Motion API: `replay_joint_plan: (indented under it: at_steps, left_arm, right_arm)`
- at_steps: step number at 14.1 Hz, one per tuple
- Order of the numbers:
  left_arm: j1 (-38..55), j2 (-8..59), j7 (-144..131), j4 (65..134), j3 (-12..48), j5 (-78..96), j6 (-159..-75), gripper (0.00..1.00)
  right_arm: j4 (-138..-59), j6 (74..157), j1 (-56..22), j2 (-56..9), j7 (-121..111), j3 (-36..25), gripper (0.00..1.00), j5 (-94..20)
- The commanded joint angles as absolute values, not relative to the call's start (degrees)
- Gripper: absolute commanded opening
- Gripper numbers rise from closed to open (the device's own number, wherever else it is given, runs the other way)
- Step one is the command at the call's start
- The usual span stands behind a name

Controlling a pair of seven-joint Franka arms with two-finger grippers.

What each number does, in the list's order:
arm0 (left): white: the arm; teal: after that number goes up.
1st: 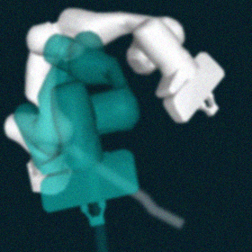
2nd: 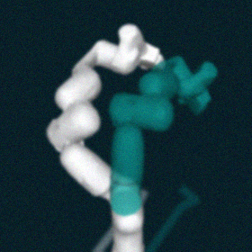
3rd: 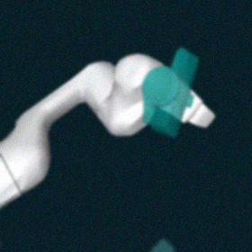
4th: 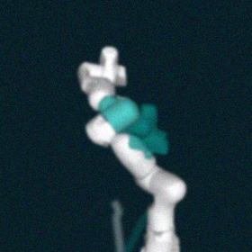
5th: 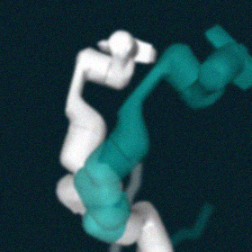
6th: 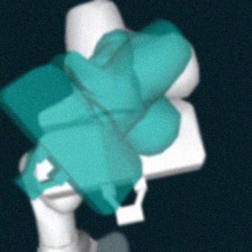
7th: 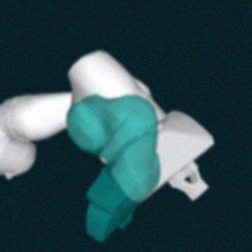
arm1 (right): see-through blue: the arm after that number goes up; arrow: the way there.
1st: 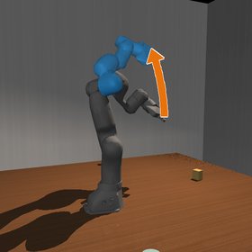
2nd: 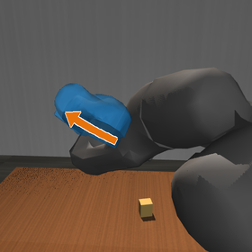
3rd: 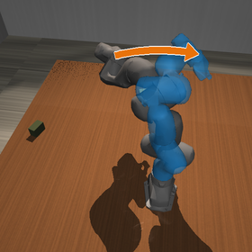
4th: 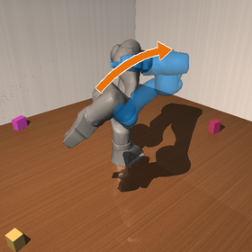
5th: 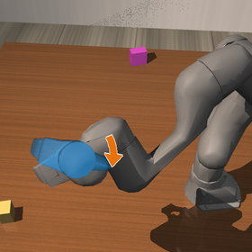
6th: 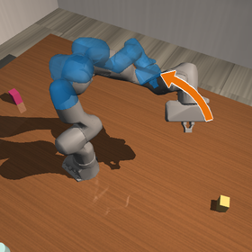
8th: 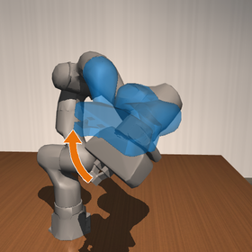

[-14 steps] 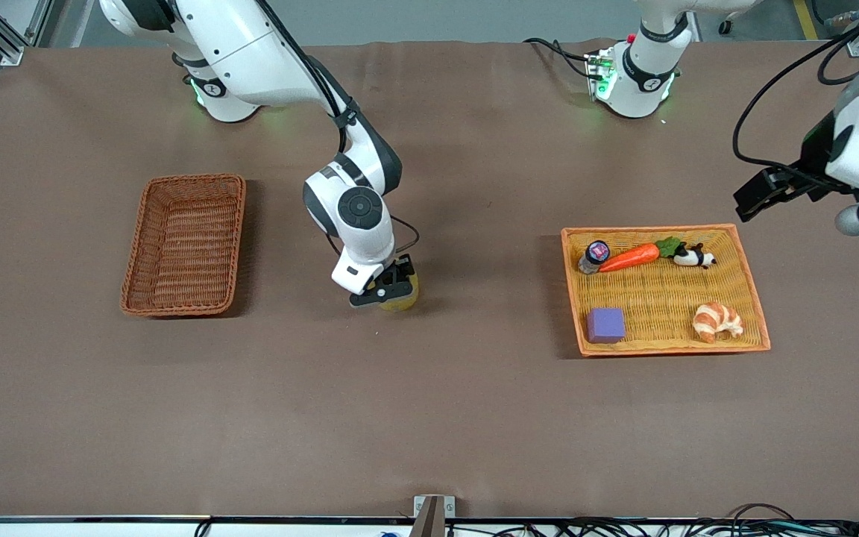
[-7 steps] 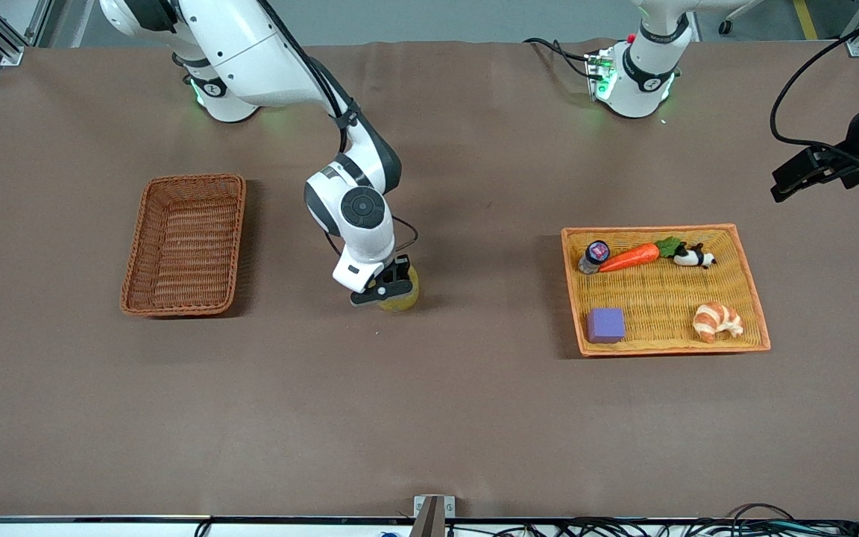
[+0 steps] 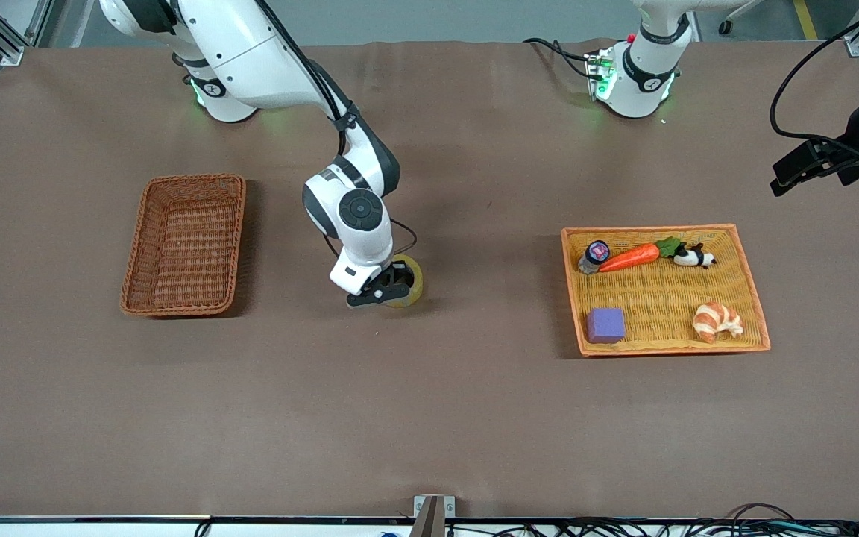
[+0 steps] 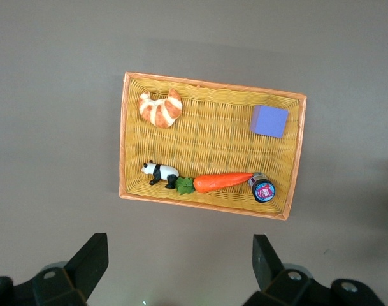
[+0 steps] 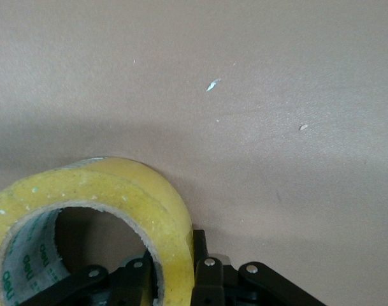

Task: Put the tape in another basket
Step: 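Carry the tape roll with the right gripper to the empty wicker basket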

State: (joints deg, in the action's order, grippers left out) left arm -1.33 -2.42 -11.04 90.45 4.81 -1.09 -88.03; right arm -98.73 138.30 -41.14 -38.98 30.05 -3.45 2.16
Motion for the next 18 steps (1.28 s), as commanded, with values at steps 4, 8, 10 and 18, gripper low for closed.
replay_joint_plan:
  at_steps: [4,8,10,18]
  left_arm:
    - [-1.6,-3.7,-9.7,92.1,4.5,0.1,-89.3,1.00]
    - [-1.7,-3.3,-9.8,92.0,4.4,-0.1,-89.7,1.00]
    - [-2.1,-3.1,-9.8,92.0,4.4,-0.4,-91.6,1.00]
    - [-2.6,-2.9,-10.8,92.1,4.4,-0.6,-91.1,1.00]
  right_arm:
    - [-91.1,114.3,-27.6,-26.4,32.5,3.7,0.00,1.8]
    - [-94.0,105.1,-23.8,-16.9,11.3,-7.2,0.00,1.8]
    - [-98.9,105.3,-23.8,-14.0,-3.3,-15.9,0.00,1.7]
    - [-128.6,123.8,-23.6,-3.5,-20.7,-29.3,0.00,1.8]
